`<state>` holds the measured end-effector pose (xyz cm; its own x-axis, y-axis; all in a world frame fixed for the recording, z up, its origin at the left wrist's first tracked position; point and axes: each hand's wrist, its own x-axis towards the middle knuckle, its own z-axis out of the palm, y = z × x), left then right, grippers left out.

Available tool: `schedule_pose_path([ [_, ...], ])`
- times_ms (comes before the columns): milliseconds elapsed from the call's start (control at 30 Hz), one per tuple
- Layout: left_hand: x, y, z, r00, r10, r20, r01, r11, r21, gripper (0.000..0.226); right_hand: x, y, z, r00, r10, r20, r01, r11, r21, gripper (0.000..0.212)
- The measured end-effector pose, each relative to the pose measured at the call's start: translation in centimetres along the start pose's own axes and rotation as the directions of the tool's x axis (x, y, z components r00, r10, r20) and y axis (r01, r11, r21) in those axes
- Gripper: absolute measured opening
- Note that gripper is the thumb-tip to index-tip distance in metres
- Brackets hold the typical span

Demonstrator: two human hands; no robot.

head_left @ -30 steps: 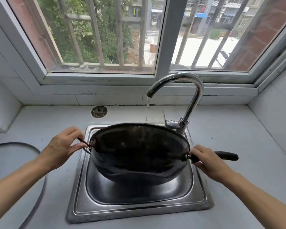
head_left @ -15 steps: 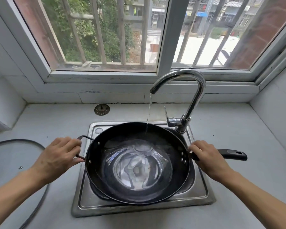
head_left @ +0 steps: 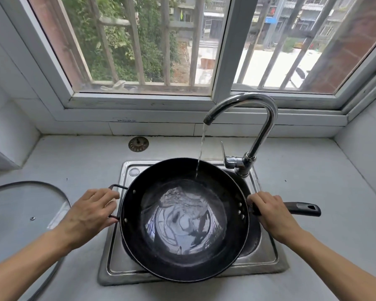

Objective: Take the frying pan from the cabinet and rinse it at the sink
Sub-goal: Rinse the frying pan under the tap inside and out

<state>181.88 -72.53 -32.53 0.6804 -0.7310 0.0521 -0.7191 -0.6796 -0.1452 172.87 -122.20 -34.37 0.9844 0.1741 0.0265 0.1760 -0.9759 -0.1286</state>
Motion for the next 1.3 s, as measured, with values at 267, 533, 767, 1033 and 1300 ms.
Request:
schedule_pose_path([
  [267,1.5,-0.6,-1.7,0.977,-0.124,0.171,0.145,0.983,-0.116,0.079,0.6,0.8,-1.0,0.982,0.032,0.185,-0.065,0.982,0.175,0.070],
  [533,5.7,-1.2,-2.7,0.863,-0.110,0.493,0.159,0.986,-0.059,0.116,2.2,1.5,-2.4,0.905,-0.001,0.425,-0.082,0.981,0.177,0.086],
  [767,7.3,-1.8,-2.6,0.812,-0.067,0.580,0.187,0.971,-0.149,0.120,2.3,1.6,-2.1,0.911,0.018,0.412,-0.095,0.981,0.169,0.085],
  [1033,6.1,-1.5,-3.1,0.856,-0.066,0.512,0.181,0.967,-0.179,0.119,1.6,1.4,-2.5,0.941,0.007,0.337,-0.070,0.982,0.175,0.077],
  [1300,4.2,-1.3,-3.9,0.918,-0.155,0.364,0.212,0.969,-0.123,0.126,1.3,0.6,-3.5,0.972,0.006,0.237,-0.043,0.988,0.149,0.078],
])
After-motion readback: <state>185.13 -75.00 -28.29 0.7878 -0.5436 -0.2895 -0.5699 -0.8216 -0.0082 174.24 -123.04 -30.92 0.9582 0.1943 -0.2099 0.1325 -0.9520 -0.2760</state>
